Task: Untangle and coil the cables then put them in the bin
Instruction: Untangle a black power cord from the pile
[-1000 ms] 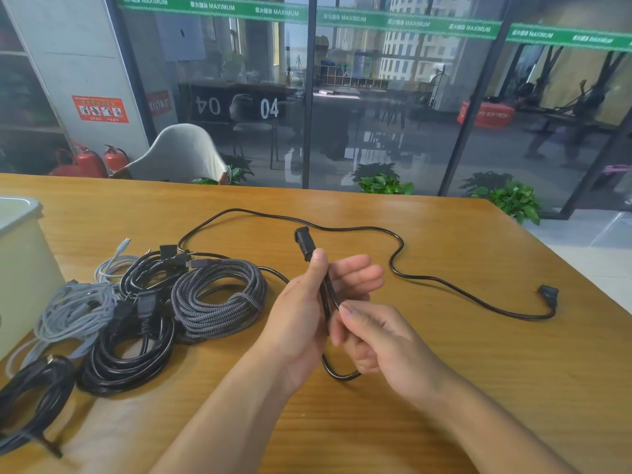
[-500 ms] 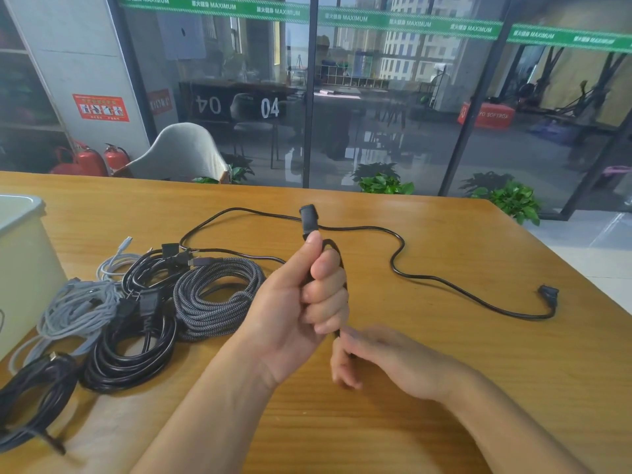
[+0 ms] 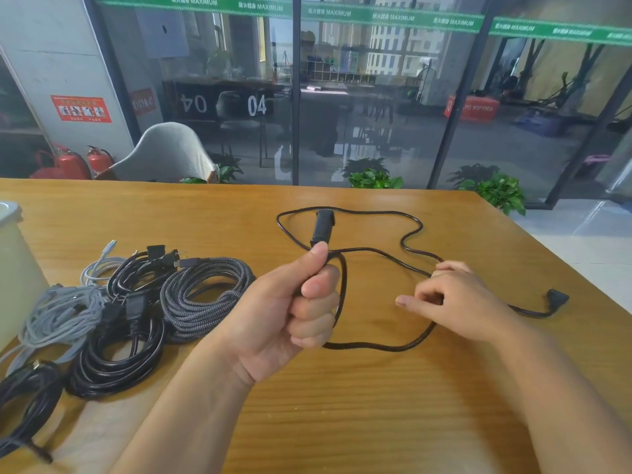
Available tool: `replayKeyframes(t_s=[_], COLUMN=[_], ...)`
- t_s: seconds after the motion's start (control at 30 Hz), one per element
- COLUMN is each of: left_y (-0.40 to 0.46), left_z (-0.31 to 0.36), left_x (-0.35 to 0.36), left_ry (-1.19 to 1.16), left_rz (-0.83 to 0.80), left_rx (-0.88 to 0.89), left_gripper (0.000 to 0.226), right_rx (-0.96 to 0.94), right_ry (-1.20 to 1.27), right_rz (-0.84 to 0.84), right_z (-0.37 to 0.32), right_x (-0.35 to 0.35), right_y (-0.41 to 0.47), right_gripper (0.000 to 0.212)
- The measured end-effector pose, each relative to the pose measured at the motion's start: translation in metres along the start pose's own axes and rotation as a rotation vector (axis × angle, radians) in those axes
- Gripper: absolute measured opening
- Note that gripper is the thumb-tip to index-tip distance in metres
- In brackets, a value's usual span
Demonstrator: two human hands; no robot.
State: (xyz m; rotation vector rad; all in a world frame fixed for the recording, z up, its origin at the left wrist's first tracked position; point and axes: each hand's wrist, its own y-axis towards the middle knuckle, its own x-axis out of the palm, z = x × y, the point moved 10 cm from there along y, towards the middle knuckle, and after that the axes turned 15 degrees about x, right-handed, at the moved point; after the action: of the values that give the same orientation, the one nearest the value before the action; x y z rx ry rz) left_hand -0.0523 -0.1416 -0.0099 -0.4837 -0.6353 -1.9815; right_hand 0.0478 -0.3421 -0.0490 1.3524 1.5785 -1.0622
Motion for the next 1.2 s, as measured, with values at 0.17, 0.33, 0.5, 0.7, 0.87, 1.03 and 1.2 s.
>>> replayKeyframes(t_s=[0.17, 0.33, 0.5, 0.7, 0.87, 1.03, 1.2], left_y=[0.001, 0.001, 0.002, -0.005, -0.007, -0.005, -0.004], left_z=[-0.002, -0.004, -0.019, -0.029, -0.037, -0.033, -0.028], left_x=[-0.011, -0.011, -0.008, 0.008, 0.015, 0.006, -0.003], left_ry=[-0.004, 0.022, 0.181, 0.255, 0.303, 0.262, 0.218], left_rz=[0.059, 0.079, 0.031, -0.132, -0.175, -0.123, -0.074], left_rx=[-0.004, -0.018, -0.071, -0.148, -0.189, -0.183, -0.166], left_gripper=[0.049, 0.049, 0.051, 0.047, 0.047, 0.046, 0.046], right_rx=[-0.169, -0.367, -0.271, -0.012, 0.031, 0.063, -0.002], right_ry=[0.186, 0.261, 0.149, -0.095, -0.164, -0.096, 0.07], right_rz=[-0.175, -0.549, -0.402, -0.103, 0.123, -0.184, -0.423], right_z=[-0.059, -0.114, -0.088, -0.024, -0.018, -0.012, -0.005], right_x=[0.017, 0.063, 0.052, 0.017, -0.008, 0.018, 0.028], right_y=[-0.037, -0.072, -0.046, -0.009, -0.007, -0.017, -0.027], right_gripper=[0.049, 0.012, 0.039, 0.073, 0.076, 0.076, 0.036])
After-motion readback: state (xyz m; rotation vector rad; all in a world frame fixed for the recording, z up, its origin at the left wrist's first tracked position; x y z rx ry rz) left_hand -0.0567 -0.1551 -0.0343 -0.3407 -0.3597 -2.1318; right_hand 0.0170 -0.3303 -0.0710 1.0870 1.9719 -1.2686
